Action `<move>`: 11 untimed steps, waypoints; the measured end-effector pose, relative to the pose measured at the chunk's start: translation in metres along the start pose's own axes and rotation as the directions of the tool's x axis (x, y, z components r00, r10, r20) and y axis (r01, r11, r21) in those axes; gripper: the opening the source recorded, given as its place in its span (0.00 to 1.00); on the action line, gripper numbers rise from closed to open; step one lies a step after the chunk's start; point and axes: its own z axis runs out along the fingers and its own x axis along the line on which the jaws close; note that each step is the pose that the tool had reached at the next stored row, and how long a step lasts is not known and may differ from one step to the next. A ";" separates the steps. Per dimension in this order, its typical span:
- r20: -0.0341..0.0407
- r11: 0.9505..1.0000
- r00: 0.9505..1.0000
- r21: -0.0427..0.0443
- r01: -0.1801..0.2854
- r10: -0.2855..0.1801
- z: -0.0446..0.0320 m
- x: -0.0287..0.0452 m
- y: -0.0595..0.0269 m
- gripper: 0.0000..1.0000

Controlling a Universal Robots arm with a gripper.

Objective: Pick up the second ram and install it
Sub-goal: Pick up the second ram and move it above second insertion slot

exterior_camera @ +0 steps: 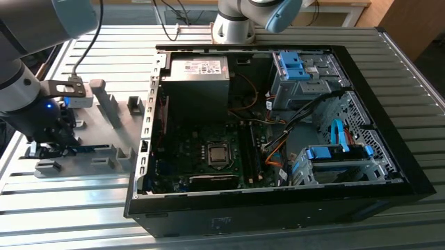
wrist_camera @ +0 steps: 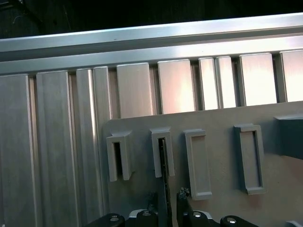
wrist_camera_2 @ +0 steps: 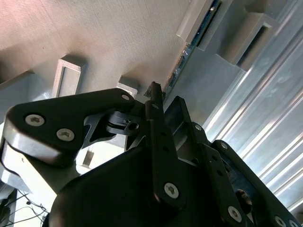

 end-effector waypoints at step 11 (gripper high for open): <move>0.000 1.000 1.000 0.000 0.000 0.000 0.0042 -0.0019 0.0003 0.29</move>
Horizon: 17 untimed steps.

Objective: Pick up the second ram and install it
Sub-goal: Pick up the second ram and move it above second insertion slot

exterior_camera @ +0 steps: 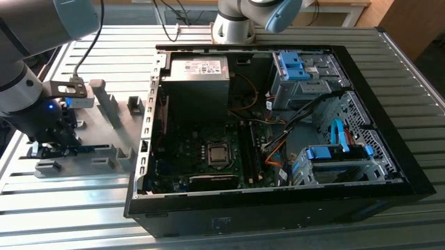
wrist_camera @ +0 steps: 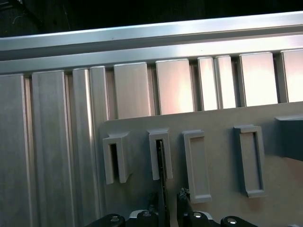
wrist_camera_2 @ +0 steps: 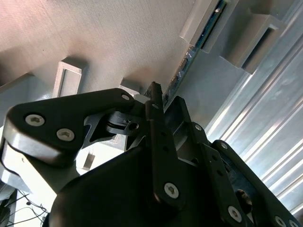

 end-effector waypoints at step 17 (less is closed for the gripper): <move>-0.001 1.000 1.000 0.000 0.000 0.000 0.0008 0.0000 0.0000 0.20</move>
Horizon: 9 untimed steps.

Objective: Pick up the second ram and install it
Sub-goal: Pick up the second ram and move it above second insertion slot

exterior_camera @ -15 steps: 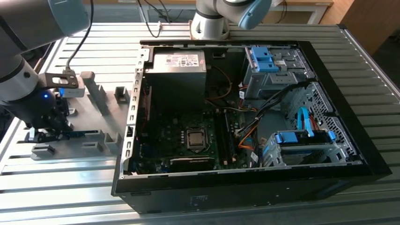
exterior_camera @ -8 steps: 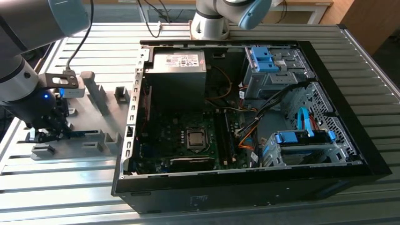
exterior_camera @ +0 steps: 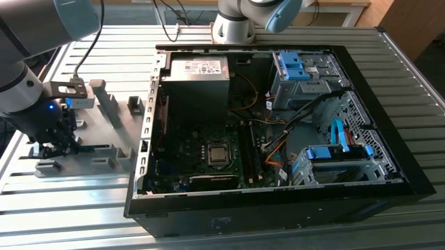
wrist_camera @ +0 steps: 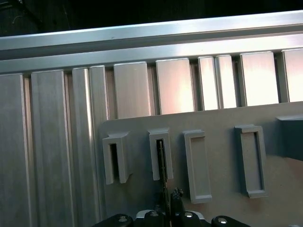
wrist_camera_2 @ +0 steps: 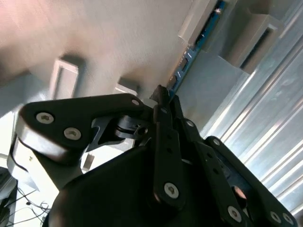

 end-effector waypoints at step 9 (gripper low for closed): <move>0.000 0.999 0.999 -0.001 0.053 -0.053 0.0001 0.0024 0.0000 0.14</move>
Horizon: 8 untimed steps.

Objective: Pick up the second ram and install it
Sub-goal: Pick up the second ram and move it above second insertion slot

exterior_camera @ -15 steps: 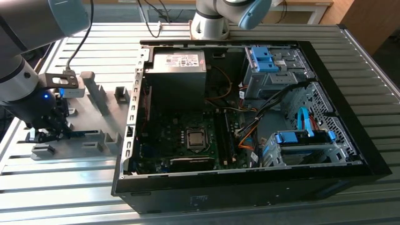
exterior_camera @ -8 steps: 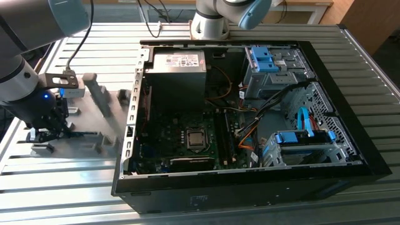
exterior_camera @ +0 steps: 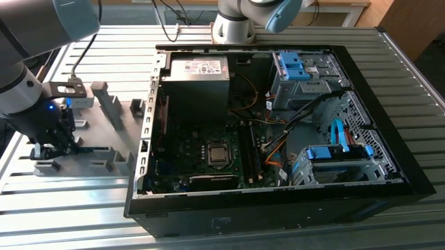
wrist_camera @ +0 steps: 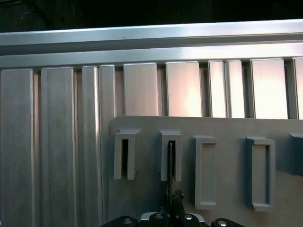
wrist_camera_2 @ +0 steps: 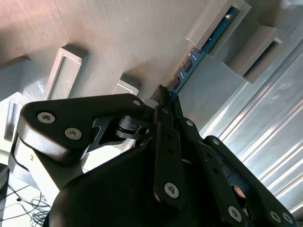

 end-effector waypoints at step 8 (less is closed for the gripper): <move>0.000 0.999 0.999 -0.001 0.036 -0.036 0.0000 0.0004 0.0000 0.14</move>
